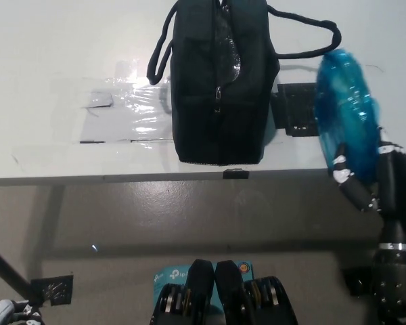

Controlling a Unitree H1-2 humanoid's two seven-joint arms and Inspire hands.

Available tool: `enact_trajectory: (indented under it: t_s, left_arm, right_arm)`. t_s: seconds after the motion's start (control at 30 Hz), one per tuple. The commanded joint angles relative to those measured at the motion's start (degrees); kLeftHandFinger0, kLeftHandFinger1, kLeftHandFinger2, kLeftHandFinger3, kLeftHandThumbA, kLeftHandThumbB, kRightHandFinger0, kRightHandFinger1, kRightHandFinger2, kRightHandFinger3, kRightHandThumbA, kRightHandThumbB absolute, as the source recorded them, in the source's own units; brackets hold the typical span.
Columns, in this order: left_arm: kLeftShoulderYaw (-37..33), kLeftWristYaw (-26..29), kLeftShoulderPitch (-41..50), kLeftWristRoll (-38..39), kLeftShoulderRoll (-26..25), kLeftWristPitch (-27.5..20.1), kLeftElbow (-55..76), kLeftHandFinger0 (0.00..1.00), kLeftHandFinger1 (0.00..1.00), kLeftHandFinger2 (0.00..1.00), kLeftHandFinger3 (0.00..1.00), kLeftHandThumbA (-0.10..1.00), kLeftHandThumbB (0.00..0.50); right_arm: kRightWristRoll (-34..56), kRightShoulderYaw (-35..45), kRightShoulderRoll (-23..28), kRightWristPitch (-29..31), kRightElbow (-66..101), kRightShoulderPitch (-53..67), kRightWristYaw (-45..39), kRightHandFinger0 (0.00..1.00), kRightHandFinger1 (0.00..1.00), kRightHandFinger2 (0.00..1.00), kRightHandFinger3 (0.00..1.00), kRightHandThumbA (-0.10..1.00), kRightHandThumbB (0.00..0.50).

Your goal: The robot uses its right hand to pick up a stack of plates kept in the middle of the desk and put it inside a bag kept next to it

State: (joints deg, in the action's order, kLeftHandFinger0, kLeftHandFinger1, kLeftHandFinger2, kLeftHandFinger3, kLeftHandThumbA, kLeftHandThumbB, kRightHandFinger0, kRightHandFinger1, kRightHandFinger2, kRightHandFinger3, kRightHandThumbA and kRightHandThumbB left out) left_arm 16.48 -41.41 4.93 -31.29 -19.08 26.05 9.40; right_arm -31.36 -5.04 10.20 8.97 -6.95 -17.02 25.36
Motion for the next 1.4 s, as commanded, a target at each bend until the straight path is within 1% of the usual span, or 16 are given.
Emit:
enact_trajectory:
  t_s: [0.0, 0.03, 0.07, 0.1, 0.13, 0.3, 0.33, 0.4, 0.47, 0.77, 0.83, 0.97, 1.0, 1.07, 1.2, 1.37]
  left_arm:
    - [0.2, 2.1, 1.0, 1.2, -1.7, 0.9, 2.7, 0.83, 0.86, 0.95, 0.93, 0.07, 0.0]
    - [0.3, 2.2, 1.0, 1.1, -1.7, 0.9, 2.7, 0.83, 0.86, 0.95, 0.93, 0.07, 0.008]
    - [0.4, 2.2, 1.0, 1.0, -1.6, 0.9, 2.6, 0.83, 0.86, 0.95, 0.92, 0.07, 0.01]
    - [0.3, 2.2, 1.4, 1.0, -1.5, 0.9, 2.8, 0.84, 0.87, 0.95, 0.92, 0.07, 0.004]
    - [0.1, 2.1, 1.4, 1.1, -1.8, 0.9, 2.7, 0.87, 0.87, 0.95, 0.92, 0.08, 0.001]
    - [0.1, 1.9, 1.3, 0.7, -1.7, 0.9, 2.9, 0.84, 0.86, 0.93, 0.92, 0.03, 0.0]
    - [0.1, 1.9, 1.4, 1.0, -1.8, 0.9, 2.9, 0.83, 0.86, 0.93, 0.91, 0.02, 0.0]
    - [0.1, 1.9, 1.4, 1.1, -1.8, 0.9, 2.9, 0.83, 0.86, 0.94, 0.92, 0.02, 0.0]
    - [0.1, 2.0, 1.5, 1.8, -2.0, 0.9, 2.9, 0.83, 0.86, 0.94, 0.92, 0.02, 0.0]
    - [0.3, 1.5, 1.3, 0.9, -1.6, 0.9, 3.0, 0.84, 0.86, 0.93, 0.91, 0.04, 0.006]
    - [-0.2, 1.6, 1.2, 1.2, -2.0, 0.9, 2.5, 0.84, 0.87, 0.94, 0.92, 0.08, 0.002]
    - [-0.2, 1.5, 1.1, 1.3, -2.0, 0.9, 2.4, 0.84, 0.87, 0.95, 0.93, 0.08, 0.0]
    - [-0.3, 1.9, 1.2, 1.0, -2.0, 0.9, 2.8, 0.85, 0.86, 0.94, 0.94, 0.07, 0.0]
    - [-0.6, 2.1, 1.3, 1.4, -2.3, 0.9, 2.8, 0.84, 0.86, 0.94, 0.94, 0.07, 0.003]
    - [-0.7, 2.0, 1.2, 1.6, -2.4, 0.9, 2.4, 0.84, 0.86, 0.95, 0.93, 0.06, 0.0]
    - [-0.5, 1.4, 0.8, 0.3, -1.7, 0.9, 2.5, 0.88, 0.88, 0.96, 0.94, 0.02, 0.0]
  right_arm:
    - [44.6, 15.9, -5.8, -15.1, 25.6, -16.1, -1.4, 0.0, 0.0, 0.13, 0.02, -0.1, 0.137]
    - [44.3, 16.2, -6.3, -15.2, 25.5, -17.5, -1.1, 0.0, 0.0, 0.09, 0.0, -0.1, 0.158]
    - [44.0, 16.4, -6.7, -15.2, 25.4, -19.2, -0.5, 0.0, 0.0, 0.02, 0.0, -0.1, 0.163]
    - [43.6, 16.8, -7.1, -16.3, 25.6, -20.6, -0.2, 0.0, 0.0, 0.0, 0.0, -0.1, 0.157]
    - [43.3, 16.5, -7.2, -15.9, 25.6, -24.6, -0.2, 0.0, 0.0, 0.0, 0.0, -0.1, 0.13]
    - [42.7, 16.5, -7.7, -16.6, 25.1, -30.1, -1.4, 0.0, 0.0, 0.02, 0.01, -0.1, 0.127]
    - [42.2, 16.1, -8.0, -17.2, 23.8, -32.8, -2.5, 0.0, 0.0, 0.05, 0.0, -0.1, 0.087]
    - [42.1, 16.4, -8.5, -17.9, 23.4, -33.8, -3.0, 0.0, 0.0, 0.07, 0.0, -0.1, 0.069]
    - [40.9, 16.0, -9.8, -19.1, 21.9, -36.4, -3.3, 0.0, 0.0, 0.12, 0.0, -0.1, 0.126]
    - [39.2, 15.6, -10.4, -19.9, 18.8, -39.9, -6.3, 0.0, 0.0, 0.11, 0.0, -0.1, 0.158]
    - [39.0, 14.5, -11.2, -21.4, 17.4, -42.5, -7.1, 0.0, 0.0, 0.1, 0.01, -0.1, 0.185]
    - [39.3, 14.6, -11.4, -22.4, 17.6, -42.8, -7.4, 0.0, 0.0, 0.1, 0.01, -0.1, 0.188]
    - [38.5, 13.4, -12.7, -21.4, 15.5, -44.7, -7.5, 0.0, 0.0, 0.04, 0.0, -0.1, 0.201]
    - [39.1, 13.3, -13.2, -21.7, 15.1, -45.1, -7.8, 0.0, 0.0, 0.01, 0.01, -0.1, 0.185]
    - [38.5, 12.5, -14.5, -22.4, 14.2, -45.4, -8.2, 0.0, 0.0, 0.0, 0.0, -0.1, 0.216]
    - [36.0, 9.8, -14.2, -21.6, 12.7, -44.5, -9.2, 0.0, 0.0, 0.0, 0.0, -0.1, 0.213]
